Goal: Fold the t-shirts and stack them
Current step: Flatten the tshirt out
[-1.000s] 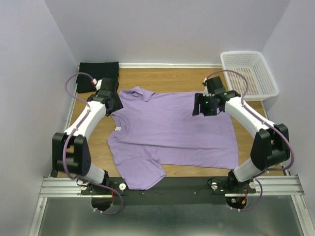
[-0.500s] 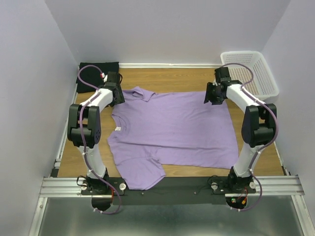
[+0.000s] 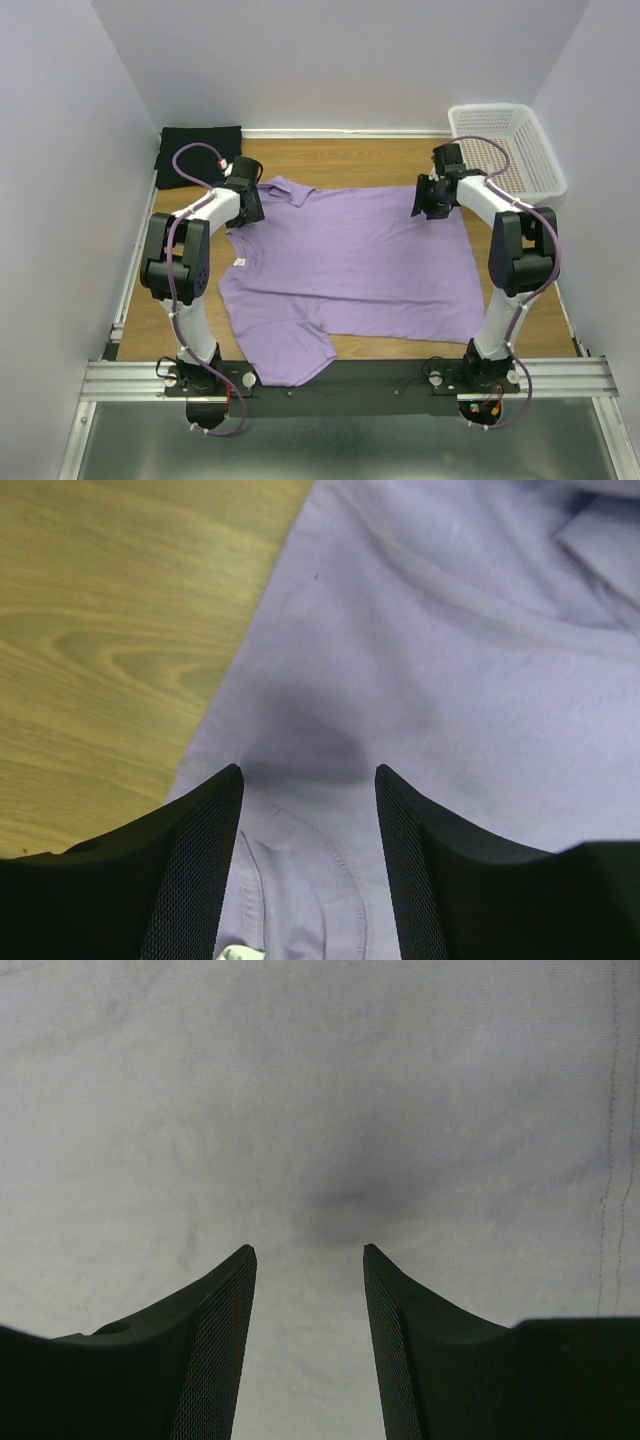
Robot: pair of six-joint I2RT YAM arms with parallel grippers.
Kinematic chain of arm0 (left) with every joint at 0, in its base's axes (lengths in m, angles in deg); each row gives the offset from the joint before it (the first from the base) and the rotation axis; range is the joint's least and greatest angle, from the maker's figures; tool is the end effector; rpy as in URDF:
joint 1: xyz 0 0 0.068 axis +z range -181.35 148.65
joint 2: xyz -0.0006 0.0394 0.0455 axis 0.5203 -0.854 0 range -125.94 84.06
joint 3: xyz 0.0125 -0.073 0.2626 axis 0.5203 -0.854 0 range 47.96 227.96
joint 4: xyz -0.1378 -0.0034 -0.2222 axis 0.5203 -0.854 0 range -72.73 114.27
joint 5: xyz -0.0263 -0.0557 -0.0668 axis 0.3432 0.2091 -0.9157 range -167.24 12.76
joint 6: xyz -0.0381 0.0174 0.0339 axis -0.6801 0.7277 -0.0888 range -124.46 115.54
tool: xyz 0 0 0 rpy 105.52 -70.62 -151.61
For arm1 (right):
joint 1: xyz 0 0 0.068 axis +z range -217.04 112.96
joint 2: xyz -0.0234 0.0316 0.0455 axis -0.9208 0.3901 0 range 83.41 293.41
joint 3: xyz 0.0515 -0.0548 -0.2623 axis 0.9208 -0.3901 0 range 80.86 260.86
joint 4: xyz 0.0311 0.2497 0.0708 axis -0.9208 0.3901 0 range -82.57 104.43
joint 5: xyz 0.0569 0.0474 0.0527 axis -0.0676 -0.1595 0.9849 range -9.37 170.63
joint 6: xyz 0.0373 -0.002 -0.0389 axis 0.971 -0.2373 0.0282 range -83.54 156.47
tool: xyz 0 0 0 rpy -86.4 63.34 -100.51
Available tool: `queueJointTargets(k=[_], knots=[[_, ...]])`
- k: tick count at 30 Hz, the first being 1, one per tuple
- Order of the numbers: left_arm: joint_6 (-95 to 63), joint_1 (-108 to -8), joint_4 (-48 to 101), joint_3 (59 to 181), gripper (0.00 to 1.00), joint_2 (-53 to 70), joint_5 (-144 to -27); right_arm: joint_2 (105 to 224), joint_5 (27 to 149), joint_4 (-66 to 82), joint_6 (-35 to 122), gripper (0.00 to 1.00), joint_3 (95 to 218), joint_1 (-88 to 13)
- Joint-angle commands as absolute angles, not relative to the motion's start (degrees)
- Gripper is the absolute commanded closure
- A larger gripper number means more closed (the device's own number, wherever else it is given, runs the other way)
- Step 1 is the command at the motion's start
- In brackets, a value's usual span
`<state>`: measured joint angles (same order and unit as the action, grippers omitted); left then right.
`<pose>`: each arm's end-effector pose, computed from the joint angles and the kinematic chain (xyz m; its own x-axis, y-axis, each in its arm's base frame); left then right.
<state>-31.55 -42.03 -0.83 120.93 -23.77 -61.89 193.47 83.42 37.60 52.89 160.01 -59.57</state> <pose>0.3854 -0.0631 0.1803 -0.7795 -0.3001 -0.5499 -0.3444 0.9385 -0.0240 0.4009 0.0542 0.1912 -0.8758 0.1701 -0.4517 0.0985 0.9792 0.1776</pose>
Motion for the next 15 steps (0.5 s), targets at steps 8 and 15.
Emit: queueJointTargets(k=[8,15], knots=[[-34.78,-36.45,-3.06,111.52,0.37,-21.41,-60.11,195.82,81.16,35.82,52.99,0.45,155.74,-59.48],[-33.46,-33.02,-1.48,106.86,0.37,-18.15,-60.46,195.12,85.64,35.90,53.96,0.45,153.98,-59.21]])
